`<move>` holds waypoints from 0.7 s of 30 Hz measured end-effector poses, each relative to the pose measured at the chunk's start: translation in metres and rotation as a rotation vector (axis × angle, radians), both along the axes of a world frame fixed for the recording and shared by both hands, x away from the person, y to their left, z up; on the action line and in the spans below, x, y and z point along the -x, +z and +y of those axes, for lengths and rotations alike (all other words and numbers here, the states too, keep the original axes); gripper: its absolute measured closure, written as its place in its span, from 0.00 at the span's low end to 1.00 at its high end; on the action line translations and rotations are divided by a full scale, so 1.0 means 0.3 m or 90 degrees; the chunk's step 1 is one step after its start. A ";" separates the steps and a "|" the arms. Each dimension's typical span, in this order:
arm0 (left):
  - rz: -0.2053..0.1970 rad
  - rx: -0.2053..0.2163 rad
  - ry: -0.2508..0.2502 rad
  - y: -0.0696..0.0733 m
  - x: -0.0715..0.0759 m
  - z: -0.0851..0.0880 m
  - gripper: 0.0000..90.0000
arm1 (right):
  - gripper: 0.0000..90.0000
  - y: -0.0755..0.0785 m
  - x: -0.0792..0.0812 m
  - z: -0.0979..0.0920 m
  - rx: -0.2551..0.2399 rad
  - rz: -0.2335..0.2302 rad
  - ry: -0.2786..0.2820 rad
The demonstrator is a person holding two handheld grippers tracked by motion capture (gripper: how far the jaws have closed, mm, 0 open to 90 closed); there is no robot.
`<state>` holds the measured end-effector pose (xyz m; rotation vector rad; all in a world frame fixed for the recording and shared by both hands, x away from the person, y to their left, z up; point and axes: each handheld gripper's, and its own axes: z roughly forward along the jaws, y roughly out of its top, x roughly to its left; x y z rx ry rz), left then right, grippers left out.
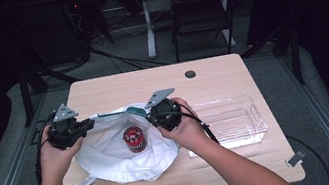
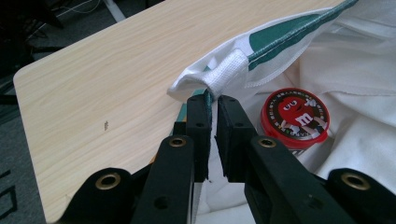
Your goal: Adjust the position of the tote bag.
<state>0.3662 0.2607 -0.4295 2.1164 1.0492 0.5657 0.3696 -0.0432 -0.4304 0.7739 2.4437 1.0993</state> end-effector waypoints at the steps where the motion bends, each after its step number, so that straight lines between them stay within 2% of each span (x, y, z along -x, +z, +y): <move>1: -0.001 -0.001 0.001 0.000 -0.002 -0.002 0.93 | 0.96 0.000 -0.003 0.000 -0.001 0.002 -0.003; 2: -0.001 -0.004 0.002 0.000 -0.003 -0.003 0.93 | 0.96 0.009 -0.008 -0.008 0.009 0.040 0.017; 3: -0.001 -0.005 0.003 0.000 -0.006 -0.005 0.93 | 0.96 0.011 -0.010 -0.010 0.012 0.045 0.016; 5: -0.002 -0.006 0.008 0.000 -0.008 -0.009 0.93 | 0.96 0.007 -0.014 -0.006 0.007 0.040 0.003; 6: -0.005 -0.007 0.008 0.000 -0.010 -0.010 0.93 | 0.96 -0.005 -0.015 0.003 -0.017 0.007 -0.021; 9: -0.008 -0.005 0.010 0.001 -0.014 -0.011 0.93 | 0.96 -0.001 -0.023 0.003 -0.021 0.016 -0.031; 12: -0.010 0.000 0.012 0.001 -0.020 -0.010 0.93 | 0.96 -0.005 -0.034 0.005 -0.041 0.014 -0.049; 13: -0.011 -0.001 0.013 0.001 -0.022 -0.011 0.93 | 0.96 0.006 -0.038 -0.003 -0.025 0.045 -0.033; 21: -0.005 0.005 0.016 -0.008 -0.041 -0.019 0.93 | 0.96 -0.004 -0.061 -0.004 -0.021 0.053 -0.048</move>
